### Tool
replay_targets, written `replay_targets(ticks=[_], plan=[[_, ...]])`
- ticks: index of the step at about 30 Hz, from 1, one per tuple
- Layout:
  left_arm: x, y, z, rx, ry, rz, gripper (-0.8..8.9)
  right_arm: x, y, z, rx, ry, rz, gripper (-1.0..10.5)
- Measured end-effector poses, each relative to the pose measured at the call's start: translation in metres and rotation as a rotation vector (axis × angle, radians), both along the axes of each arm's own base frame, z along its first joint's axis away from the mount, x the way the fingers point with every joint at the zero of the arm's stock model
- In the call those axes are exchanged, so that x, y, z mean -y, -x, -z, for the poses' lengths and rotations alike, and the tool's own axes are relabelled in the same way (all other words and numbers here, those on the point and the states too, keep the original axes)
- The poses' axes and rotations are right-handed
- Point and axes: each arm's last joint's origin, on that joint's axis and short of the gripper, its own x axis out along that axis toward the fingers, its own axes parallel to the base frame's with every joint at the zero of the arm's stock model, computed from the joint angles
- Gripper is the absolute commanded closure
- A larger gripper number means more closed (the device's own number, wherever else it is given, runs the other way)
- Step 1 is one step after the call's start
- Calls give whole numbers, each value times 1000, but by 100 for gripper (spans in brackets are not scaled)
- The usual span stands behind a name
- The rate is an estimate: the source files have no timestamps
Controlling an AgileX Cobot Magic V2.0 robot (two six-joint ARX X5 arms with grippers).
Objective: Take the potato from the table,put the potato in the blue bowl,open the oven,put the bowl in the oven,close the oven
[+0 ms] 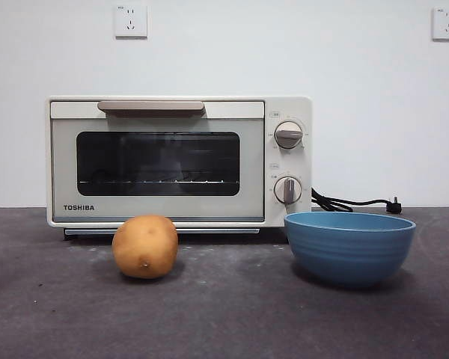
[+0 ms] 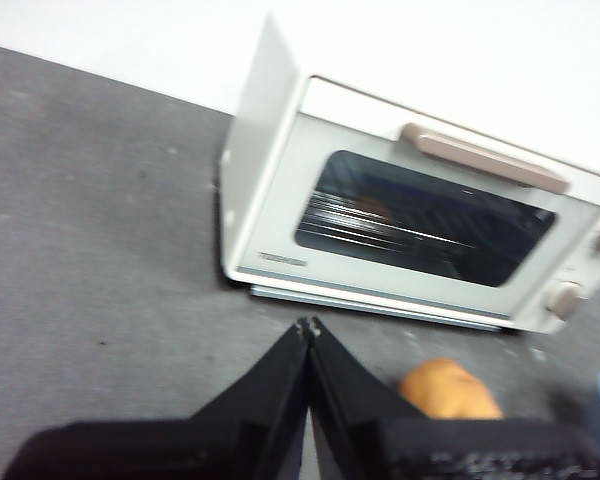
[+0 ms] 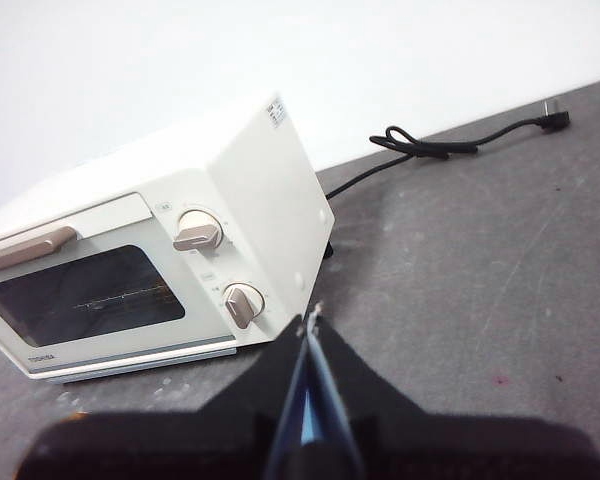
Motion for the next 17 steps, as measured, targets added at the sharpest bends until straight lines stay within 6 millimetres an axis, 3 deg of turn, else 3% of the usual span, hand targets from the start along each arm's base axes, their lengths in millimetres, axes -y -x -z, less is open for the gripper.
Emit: replay_targets(ticks=[6, 17], plan=[[3, 4, -37, -50, 12, 105, 821, -4, -6, -36, -124, 9, -107, 958], [9, 0, -89, -151, -30, 392, 821, -16, -32, -102, -402, 78, -521, 958]])
